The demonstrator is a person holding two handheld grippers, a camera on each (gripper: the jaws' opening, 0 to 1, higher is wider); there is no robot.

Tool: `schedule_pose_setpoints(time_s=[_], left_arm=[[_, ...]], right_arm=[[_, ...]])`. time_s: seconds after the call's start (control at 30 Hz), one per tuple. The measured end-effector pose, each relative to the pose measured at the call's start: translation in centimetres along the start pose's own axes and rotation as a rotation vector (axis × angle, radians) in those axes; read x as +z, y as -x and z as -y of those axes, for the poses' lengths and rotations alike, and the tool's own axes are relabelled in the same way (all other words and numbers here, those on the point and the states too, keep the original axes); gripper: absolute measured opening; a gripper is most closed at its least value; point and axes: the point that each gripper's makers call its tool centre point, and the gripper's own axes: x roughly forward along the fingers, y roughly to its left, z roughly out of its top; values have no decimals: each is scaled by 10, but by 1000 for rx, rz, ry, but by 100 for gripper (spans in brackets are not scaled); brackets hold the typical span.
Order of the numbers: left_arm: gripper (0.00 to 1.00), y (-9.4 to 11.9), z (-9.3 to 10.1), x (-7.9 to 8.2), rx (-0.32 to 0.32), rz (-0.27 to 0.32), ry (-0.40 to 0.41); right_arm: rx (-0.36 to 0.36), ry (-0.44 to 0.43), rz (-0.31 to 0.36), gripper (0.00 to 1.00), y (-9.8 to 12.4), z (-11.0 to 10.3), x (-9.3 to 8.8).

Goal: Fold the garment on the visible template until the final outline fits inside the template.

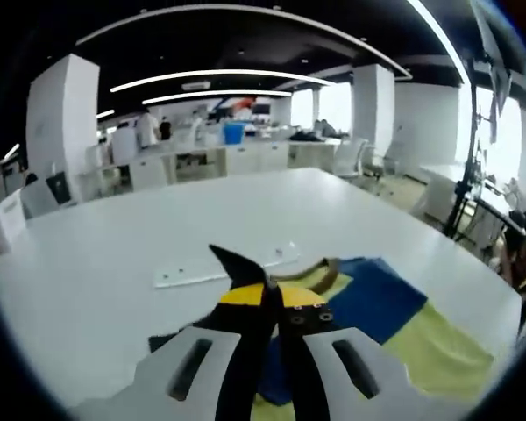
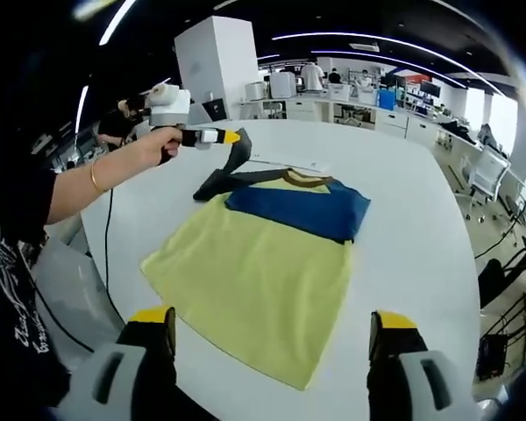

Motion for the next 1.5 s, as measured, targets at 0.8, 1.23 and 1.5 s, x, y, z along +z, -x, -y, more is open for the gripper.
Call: schedule_pose_setpoints(time_s=[0.8,1.23,1.5], left_arm=[[1,-34,100,7,-190,-16,-124],[1,-33,151,2,-322,-15,-175],[1,-39,167,-10,-359,-38,-152]], right_arm=[[-4,10,-15,92,-6,1,-1],[-3,14,-31,92,-9,0,-2],[-8,3,-25,92,-8,3,-2]])
